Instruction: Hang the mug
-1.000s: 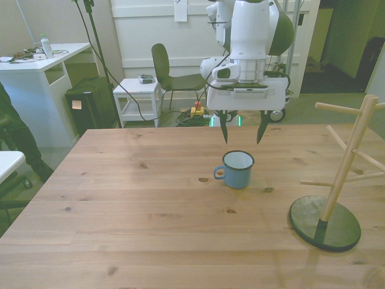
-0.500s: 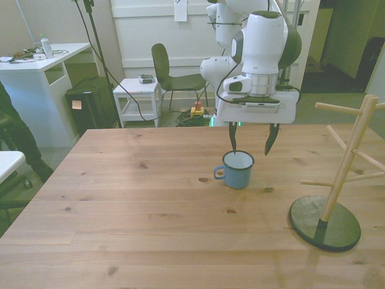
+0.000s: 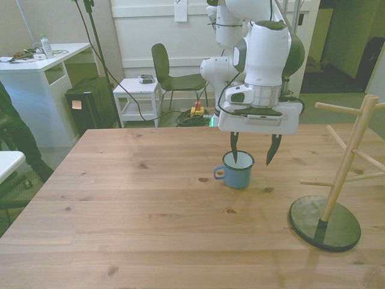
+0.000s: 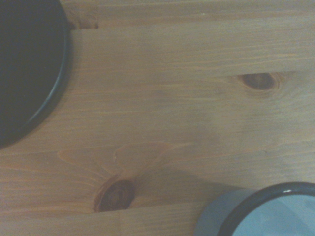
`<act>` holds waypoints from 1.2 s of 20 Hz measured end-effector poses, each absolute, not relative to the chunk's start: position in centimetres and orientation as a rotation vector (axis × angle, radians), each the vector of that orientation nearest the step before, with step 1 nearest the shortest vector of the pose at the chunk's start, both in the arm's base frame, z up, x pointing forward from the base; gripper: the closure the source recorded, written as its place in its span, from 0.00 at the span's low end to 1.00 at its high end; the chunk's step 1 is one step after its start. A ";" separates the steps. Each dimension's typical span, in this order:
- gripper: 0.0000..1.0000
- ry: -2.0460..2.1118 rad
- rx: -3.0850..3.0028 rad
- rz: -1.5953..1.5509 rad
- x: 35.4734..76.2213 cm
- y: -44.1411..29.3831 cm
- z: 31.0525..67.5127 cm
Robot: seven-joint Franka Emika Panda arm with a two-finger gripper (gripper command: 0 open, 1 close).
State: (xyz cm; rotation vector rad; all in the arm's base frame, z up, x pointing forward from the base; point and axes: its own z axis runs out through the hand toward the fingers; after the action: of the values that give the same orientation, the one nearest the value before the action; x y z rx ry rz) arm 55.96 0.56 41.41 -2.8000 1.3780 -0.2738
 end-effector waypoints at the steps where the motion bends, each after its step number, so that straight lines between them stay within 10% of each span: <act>1: 1.00 1.375 -2.801 -0.273 56.0 0.7 41.4; 24: 1.00 1.364 -2.832 -0.229 56.6 2.5 38.0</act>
State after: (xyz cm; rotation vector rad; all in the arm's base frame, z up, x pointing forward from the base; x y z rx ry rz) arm 56.62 2.47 37.96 -2.8318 1.3636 -0.2294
